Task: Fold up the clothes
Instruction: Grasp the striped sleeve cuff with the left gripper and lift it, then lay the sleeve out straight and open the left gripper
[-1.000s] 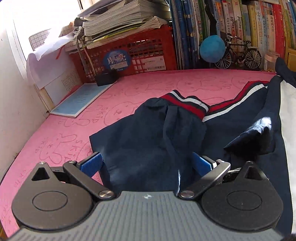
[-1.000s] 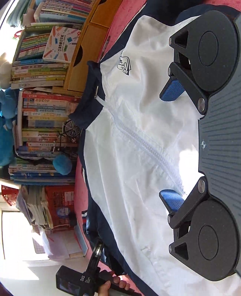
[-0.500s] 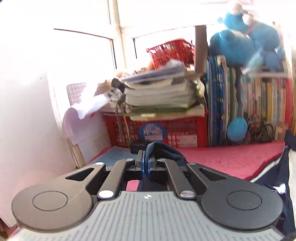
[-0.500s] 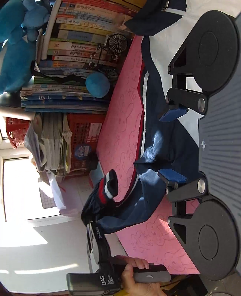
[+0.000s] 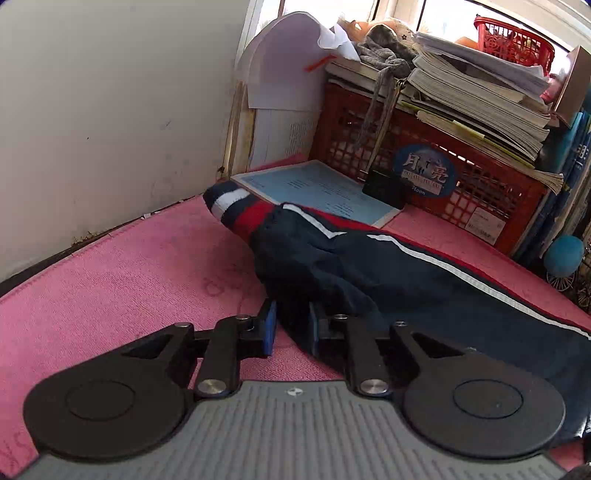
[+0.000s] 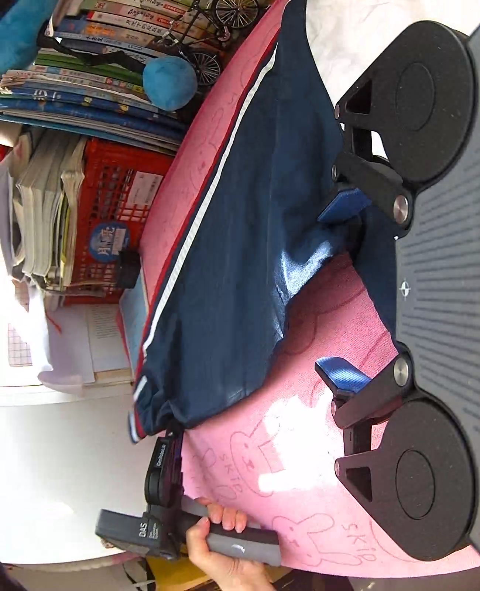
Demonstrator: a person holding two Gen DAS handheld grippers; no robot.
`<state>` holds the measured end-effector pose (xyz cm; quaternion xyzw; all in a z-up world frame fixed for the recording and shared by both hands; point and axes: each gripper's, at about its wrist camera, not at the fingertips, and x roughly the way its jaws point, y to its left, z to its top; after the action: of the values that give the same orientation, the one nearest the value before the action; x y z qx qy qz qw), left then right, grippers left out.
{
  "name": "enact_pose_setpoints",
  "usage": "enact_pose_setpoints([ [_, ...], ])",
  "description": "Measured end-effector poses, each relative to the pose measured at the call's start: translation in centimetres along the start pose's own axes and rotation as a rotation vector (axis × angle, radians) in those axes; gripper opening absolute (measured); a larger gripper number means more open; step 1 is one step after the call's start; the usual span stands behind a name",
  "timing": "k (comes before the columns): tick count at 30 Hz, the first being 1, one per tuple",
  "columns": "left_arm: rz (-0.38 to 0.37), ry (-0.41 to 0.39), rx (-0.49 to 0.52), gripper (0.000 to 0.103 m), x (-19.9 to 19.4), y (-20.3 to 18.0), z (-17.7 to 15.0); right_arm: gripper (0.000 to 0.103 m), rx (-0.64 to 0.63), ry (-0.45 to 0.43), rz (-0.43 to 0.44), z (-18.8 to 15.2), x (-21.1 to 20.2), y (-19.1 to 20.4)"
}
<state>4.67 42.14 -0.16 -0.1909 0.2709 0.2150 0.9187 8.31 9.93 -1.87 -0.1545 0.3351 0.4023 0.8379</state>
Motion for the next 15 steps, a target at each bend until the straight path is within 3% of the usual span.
enact_pose_setpoints([
  [3, 0.004, 0.001, -0.058, 0.033, 1.7, 0.3, 1.3, 0.086, 0.024, -0.024, -0.026, -0.7, -0.9, -0.5],
  [4, 0.01, 0.001, -0.074, 0.03, 2.3, 0.4, 1.8, 0.086, 0.032, -0.032, -0.035, -0.9, -1.3, -0.7],
  [5, 0.018, -0.005, -0.09, 0.015, 2.7, 0.5, 2.3, 0.087, 0.04, -0.04, -0.043, -1.1, -1.6, -0.9],
  [6, 0.014, -0.028, -0.094, 0.008, 2.6, 0.4, 3.0, 0.088, 0.045, -0.046, -0.054, -1.3, -1.8, -1.0],
  [8, 0.003, -0.081, -0.103, 0.005, 2.3, 0.3, 4.6, 0.088, 0.023, -0.04, -0.086, -1.9, -1.9, -0.8],
  [11, -0.036, -0.247, -0.1, 0.001, 0.1, 0.1, 7.7, 0.086, -0.007, -0.05, -0.116, -1.8, -1.5, 0.1],
  [13, 0.036, -0.339, -0.088, 0.0, -0.6, 0.1, 9.3, 0.084, -0.01, -0.051, -0.115, -1.4, -0.8, 0.5],
  [15, 0.071, -0.313, -0.109, 0.0, 0.4, 1.2, 10.6, 0.077, 0.017, -0.043, -0.096, -0.9, 0.1, 0.8],
])
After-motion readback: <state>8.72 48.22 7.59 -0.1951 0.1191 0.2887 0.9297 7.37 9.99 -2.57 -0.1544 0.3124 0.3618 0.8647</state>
